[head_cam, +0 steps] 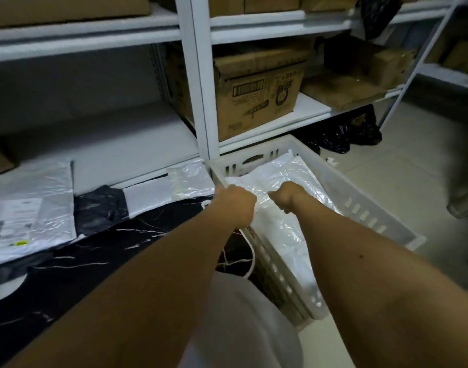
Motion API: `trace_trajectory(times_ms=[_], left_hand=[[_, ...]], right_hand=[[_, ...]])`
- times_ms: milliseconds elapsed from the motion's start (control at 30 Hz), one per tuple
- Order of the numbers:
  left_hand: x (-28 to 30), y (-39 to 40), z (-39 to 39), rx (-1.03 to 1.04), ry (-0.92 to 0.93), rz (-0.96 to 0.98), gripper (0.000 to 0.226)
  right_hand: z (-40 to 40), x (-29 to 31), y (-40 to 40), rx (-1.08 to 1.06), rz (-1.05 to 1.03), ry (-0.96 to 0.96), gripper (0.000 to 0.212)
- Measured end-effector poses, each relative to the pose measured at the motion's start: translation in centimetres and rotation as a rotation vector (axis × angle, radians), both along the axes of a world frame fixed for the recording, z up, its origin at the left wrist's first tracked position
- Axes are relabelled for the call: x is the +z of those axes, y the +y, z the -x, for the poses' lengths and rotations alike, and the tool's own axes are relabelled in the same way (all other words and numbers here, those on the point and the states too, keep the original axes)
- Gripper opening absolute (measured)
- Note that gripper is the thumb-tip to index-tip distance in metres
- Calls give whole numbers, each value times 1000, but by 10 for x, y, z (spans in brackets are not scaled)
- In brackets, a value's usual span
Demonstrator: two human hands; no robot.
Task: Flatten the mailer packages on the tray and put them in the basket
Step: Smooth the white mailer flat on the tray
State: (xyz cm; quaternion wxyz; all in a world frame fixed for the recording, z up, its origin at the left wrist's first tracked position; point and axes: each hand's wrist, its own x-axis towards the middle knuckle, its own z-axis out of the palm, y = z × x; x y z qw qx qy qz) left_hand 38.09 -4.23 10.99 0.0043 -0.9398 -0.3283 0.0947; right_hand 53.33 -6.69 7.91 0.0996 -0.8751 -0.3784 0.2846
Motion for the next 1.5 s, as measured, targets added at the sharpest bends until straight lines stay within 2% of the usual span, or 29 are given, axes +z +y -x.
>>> trace_trajectory(times_ms=[133,300,433,733,900,1067,1200,1367,1500], left_hand=[[17,22,63,152,-49,6,23],[16,35,138,331,28,31,28],[3,40,194,427,67,59,30],[-48,51,292,632,79,250,34],[-67,61,320,747,114,236,39],[-78,79,341,890,114,181,46],[-88,94,356,999,120,143,50],[-98,106,365,932,169,56,43],[-104,113,364,862,180,-6,49]], right_hand=[[49,44,31,145,-55,-15,30],[117,68,58,357,-40,-36,20],[179,57,73,502,12,-46,31],[283,-16,85,862,216,-124,32],[311,-47,94,926,216,-142,41],[323,-71,110,952,152,-166,39],[330,-83,122,923,25,-176,33],[338,-89,131,874,-131,-165,27],[341,-91,133,867,-174,-140,25]])
